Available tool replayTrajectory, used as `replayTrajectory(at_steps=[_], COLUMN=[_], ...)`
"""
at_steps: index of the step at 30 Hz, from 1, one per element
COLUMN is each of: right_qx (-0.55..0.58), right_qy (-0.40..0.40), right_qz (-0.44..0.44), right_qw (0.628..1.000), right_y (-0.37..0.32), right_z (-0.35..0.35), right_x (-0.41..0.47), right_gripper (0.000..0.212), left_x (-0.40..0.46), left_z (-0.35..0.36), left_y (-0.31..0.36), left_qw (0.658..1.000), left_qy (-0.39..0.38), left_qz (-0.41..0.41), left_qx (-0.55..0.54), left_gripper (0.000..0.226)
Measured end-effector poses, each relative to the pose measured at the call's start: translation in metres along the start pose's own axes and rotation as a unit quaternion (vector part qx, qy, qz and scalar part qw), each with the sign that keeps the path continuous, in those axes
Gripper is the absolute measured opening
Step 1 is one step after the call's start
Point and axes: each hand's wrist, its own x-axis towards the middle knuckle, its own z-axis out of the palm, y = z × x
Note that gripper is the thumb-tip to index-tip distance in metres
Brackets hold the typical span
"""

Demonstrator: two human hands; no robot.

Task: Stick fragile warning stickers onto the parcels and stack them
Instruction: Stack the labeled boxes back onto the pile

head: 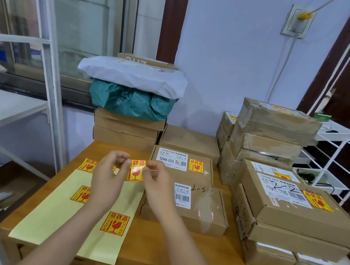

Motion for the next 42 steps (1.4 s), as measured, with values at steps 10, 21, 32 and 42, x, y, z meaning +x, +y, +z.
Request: replayTrajectory(at_steps=[10,21,32,42], right_qx=[-0.107,-0.220,-0.183,-0.195], right_qy=[0.042,0.072,0.059,0.062], right_qz=[-0.008,0.084,0.072,0.068], right_qw=[0.993,0.969,0.979,0.976], right_y=[0.032,0.072,0.080,0.081], right_z=[-0.107,-0.134,-0.128,-0.127], right_x=[-0.004,-0.005,-0.002,-0.004], right_gripper=[0.028,0.025,0.026,0.029], left_x=[-0.013,-0.012,-0.011,-0.011], left_z=[0.088,0.134,0.129,0.132], left_y=[0.034,0.027,0.018,0.014], left_qw=[0.987,0.957,0.947,0.946], left_qy=[-0.161,-0.289,-0.318,-0.322], left_qz=[0.003,-0.004,0.004,0.008], left_qx=[-0.029,0.015,0.036,0.049], left_gripper=[0.009,0.004,0.006,0.008])
